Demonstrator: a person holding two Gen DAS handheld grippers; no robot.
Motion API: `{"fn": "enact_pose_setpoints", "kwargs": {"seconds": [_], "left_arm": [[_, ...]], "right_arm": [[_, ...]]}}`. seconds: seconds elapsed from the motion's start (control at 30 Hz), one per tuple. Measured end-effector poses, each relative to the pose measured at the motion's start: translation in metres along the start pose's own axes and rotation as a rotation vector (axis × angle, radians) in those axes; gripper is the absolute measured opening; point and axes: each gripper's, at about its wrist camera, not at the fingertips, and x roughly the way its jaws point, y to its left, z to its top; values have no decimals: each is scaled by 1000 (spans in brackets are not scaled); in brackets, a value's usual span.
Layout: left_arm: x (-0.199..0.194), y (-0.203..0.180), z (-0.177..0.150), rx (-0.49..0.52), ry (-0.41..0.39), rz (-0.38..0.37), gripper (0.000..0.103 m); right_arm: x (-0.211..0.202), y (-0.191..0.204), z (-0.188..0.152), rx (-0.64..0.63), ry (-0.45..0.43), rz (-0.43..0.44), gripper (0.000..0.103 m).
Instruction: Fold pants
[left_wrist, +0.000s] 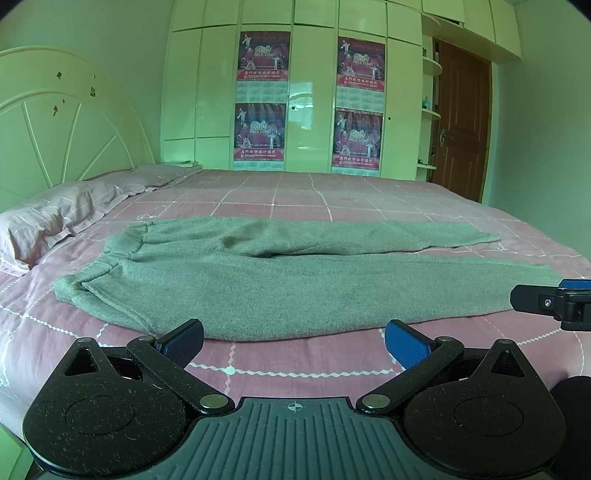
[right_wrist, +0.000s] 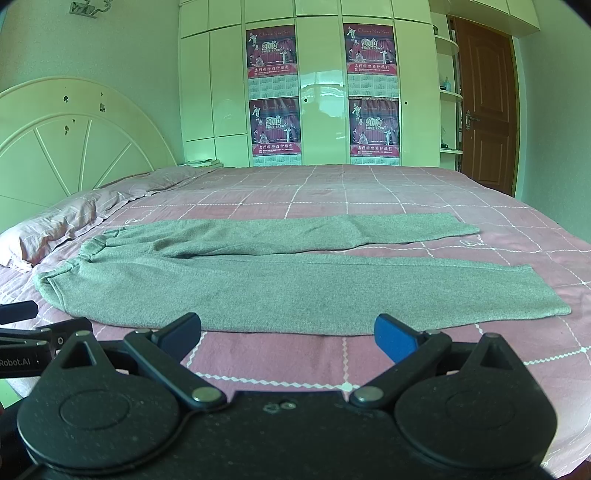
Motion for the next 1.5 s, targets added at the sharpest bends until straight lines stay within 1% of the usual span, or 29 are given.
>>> {"fn": "enact_pose_setpoints", "kwargs": {"seconds": [1.5], "left_arm": [[4, -1, -3, 14, -5, 7, 103]], "right_arm": [[1, 1, 0, 1, 4, 1, 95]]}}
